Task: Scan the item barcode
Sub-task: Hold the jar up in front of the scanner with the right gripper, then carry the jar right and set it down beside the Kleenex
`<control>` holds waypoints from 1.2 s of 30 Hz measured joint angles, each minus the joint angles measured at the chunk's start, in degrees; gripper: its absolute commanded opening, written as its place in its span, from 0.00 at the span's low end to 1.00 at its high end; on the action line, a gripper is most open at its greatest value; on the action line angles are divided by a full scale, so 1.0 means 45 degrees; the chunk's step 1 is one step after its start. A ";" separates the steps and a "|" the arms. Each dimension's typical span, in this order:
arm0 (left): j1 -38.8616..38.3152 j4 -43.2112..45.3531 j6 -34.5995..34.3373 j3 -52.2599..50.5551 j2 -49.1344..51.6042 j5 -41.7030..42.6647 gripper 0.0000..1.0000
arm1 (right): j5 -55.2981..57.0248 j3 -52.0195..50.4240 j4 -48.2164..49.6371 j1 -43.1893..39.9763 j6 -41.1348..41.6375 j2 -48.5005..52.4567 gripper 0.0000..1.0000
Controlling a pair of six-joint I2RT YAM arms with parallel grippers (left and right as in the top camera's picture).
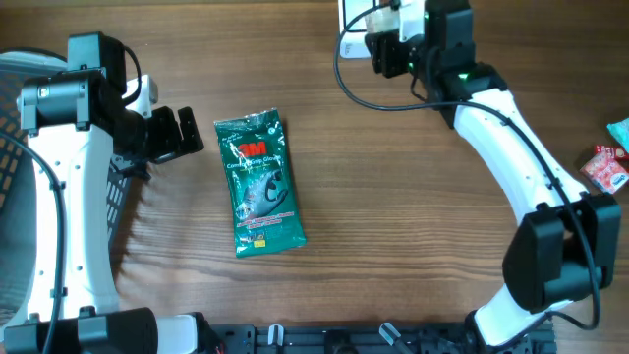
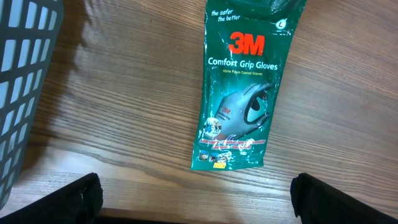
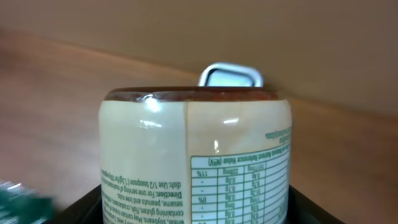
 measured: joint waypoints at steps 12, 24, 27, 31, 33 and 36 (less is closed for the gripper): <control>0.0000 0.0000 0.0000 0.0000 0.0000 0.0000 1.00 | 0.3332 0.4983 -0.1044 0.0631 -0.1987 0.5183 0.40; 0.0000 0.0005 0.0000 0.0000 0.0000 -0.0005 1.00 | 0.3789 0.7320 -0.1734 0.0636 -0.1666 0.7441 0.30; 0.0000 0.0000 -0.0005 0.0000 0.0000 0.0000 1.00 | 0.4187 0.8267 -0.2890 0.0631 -0.1583 0.7504 0.27; 0.0000 0.0005 0.0000 0.0000 0.0000 -0.0005 1.00 | 0.5367 0.9685 -0.4668 0.0500 -0.1569 0.7504 0.29; 0.0000 0.0005 0.0000 0.0000 0.0000 -0.0005 1.00 | 0.5843 0.9967 -0.5489 0.0248 -0.1525 0.7499 0.30; 0.0000 0.0005 0.0000 0.0000 0.0000 0.0000 1.00 | 0.6275 1.0010 -0.7325 -0.0554 -0.1365 0.7499 0.29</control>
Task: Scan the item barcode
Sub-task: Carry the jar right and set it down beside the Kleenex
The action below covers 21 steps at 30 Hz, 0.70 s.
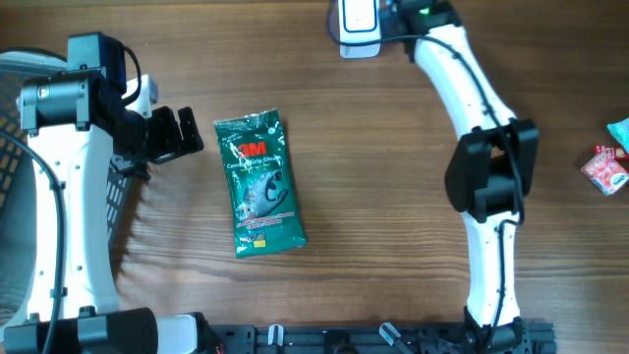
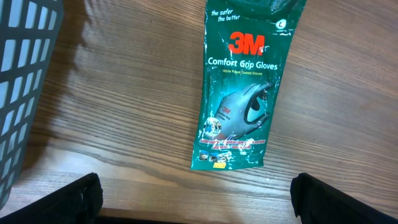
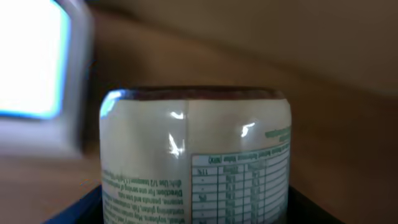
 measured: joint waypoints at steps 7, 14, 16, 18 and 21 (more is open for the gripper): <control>0.0000 -0.0005 0.0000 0.0000 0.0000 0.0000 1.00 | 0.0155 0.0005 -0.3157 -0.3711 0.1433 0.0005 0.29; 0.0000 -0.0005 0.0000 0.0000 0.0000 -0.0005 1.00 | -0.0593 -0.2161 -0.3283 -0.8102 0.2074 0.0005 0.42; 0.0000 -0.0005 0.0000 0.0000 0.0000 0.0000 1.00 | -0.0918 -0.2905 -0.3177 -0.9073 0.2414 0.0005 0.81; 0.0000 -0.0005 -0.0005 0.0000 0.0000 -0.0005 1.00 | -0.1598 -0.2929 -0.3143 -0.9734 0.2628 -0.0029 1.00; 0.0000 -0.0005 0.0000 0.0000 0.0000 -0.0005 1.00 | -0.2710 -0.3050 -0.3546 -1.0278 0.3045 -0.0024 1.00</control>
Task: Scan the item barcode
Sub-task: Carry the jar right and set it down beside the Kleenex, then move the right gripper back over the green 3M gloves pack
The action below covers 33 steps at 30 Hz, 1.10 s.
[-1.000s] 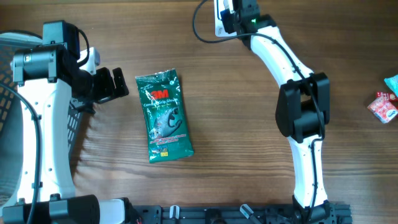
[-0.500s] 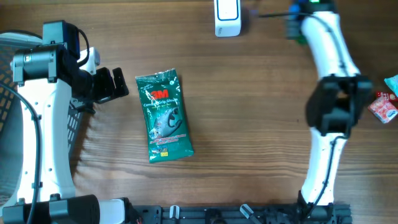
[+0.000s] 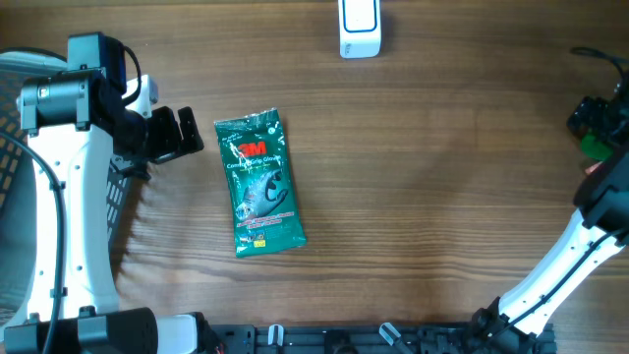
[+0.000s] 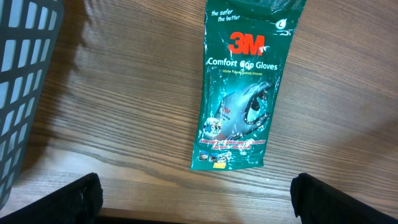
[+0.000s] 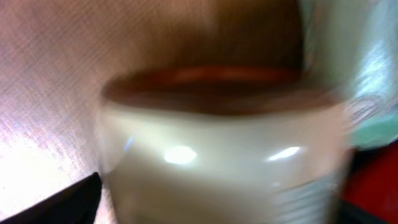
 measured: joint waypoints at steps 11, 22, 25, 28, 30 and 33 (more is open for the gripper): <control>0.0000 0.0000 0.0000 0.0000 0.0000 0.0005 1.00 | -0.1195 -0.0121 -0.0646 0.2370 0.3453 -0.1744 1.00; 0.0000 0.0005 0.0000 0.0000 0.0000 0.0000 1.00 | -0.2361 -0.0121 -0.2220 0.7597 0.9160 -0.5095 1.00; 0.0000 0.0005 0.0000 0.0000 0.0000 0.0005 1.00 | -0.2550 -0.0121 -0.2176 0.9233 0.9602 -0.5090 1.00; 0.0000 0.0005 -0.0005 0.0000 0.0000 0.0000 1.00 | -0.2550 -0.0126 -0.1831 1.0754 0.9928 -0.5090 1.00; 0.0000 0.0000 0.0000 0.0000 0.0000 0.0000 1.00 | -0.2550 -0.0141 -0.1433 1.1647 1.0078 -0.5090 1.00; 0.0000 0.0000 -0.0005 0.0000 0.0000 0.0005 1.00 | -0.2555 -0.0141 -0.0908 1.2458 1.0132 -0.5017 1.00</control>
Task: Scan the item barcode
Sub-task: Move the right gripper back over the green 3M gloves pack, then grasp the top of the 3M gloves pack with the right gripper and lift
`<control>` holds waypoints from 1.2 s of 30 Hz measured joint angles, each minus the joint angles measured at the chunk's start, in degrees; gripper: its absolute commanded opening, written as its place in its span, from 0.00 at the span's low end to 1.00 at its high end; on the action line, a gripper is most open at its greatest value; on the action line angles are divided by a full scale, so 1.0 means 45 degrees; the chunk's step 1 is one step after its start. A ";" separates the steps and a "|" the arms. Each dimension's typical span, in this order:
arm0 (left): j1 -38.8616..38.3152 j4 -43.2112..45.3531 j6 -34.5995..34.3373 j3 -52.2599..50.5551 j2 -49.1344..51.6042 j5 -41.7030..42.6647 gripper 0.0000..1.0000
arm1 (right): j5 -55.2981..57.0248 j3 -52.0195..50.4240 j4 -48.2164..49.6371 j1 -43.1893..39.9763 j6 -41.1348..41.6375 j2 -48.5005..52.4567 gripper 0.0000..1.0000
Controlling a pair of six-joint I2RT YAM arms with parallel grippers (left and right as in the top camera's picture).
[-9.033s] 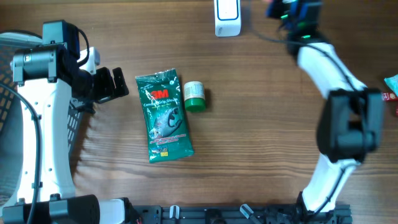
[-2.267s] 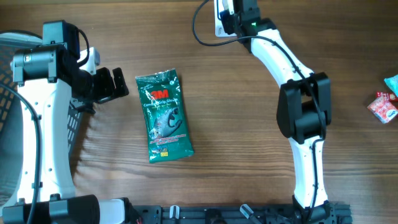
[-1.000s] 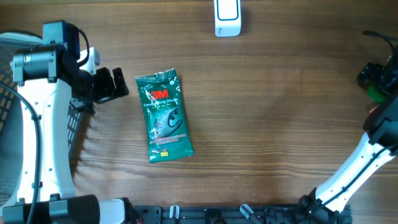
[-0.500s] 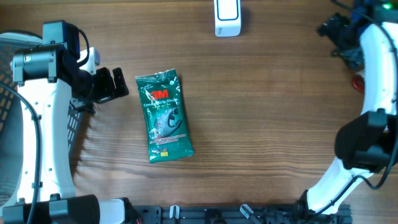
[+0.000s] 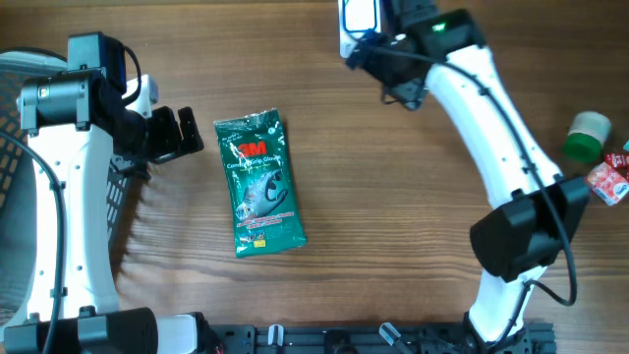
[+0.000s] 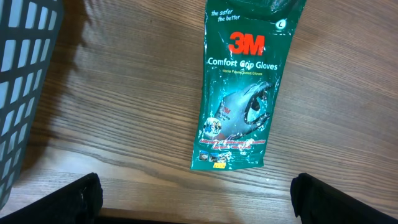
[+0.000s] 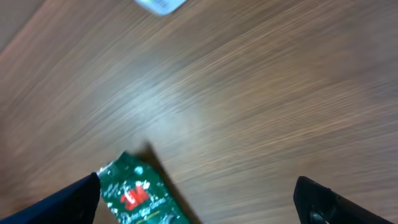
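A green 3M glove pack (image 5: 258, 184) lies flat left of the table's middle, label up; it also shows in the left wrist view (image 6: 242, 93) and at the lower left of the right wrist view (image 7: 137, 194). The white scanner (image 5: 359, 22) sits at the back edge. My right gripper (image 5: 391, 77) hangs just in front of the scanner, open and empty (image 7: 199, 202). A cream jar with a green lid (image 5: 587, 136) rests at the far right. My left gripper (image 5: 180, 133) is open and empty, left of the pack (image 6: 196, 199).
A dark slatted basket (image 6: 22, 81) stands at the left edge beside the left arm. Red and teal packets (image 5: 610, 181) lie at the right edge next to the jar. Bare wood (image 5: 393, 216) lies between the pack and the jar.
My right gripper was shut on the jar at the far right by the packets. Now the jar rests there on the table, and the gripper is open near the scanner. The left arm is unchanged.
My right gripper first held the jar just in front of the scanner, then close against it. Then it held the jar at the table's far right. Now the jar is let go there and the empty gripper is back by the scanner. The glove pack never moved.
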 measured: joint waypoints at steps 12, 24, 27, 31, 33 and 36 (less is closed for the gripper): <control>0.0000 0.0005 0.0005 0.0000 0.0000 -0.0005 1.00 | -0.0126 -0.0087 -0.0782 0.0976 -0.0952 0.1044 1.00; 0.0000 0.0000 0.0005 0.0000 0.0000 -0.0301 1.00 | -0.2720 -0.0083 0.1768 0.2895 -0.5654 0.2929 0.99; 0.0000 0.0000 0.0005 0.0000 0.0000 -0.0301 1.00 | -0.2618 -0.0097 0.1719 0.3395 -0.5872 0.4648 0.87; 0.0000 0.0000 0.0005 0.0000 0.0000 -0.0345 1.00 | -0.2968 0.0049 0.1467 0.3653 -0.6193 0.5124 0.77; 0.0000 0.0000 0.0005 0.0000 0.0000 -0.0384 1.00 | -0.3162 0.0087 0.1287 0.3779 -0.6251 0.5173 0.78; 0.0000 0.0000 0.0005 0.0000 0.0000 -0.0393 1.00 | -0.3240 0.0087 0.1039 0.4129 -0.6309 0.5178 0.76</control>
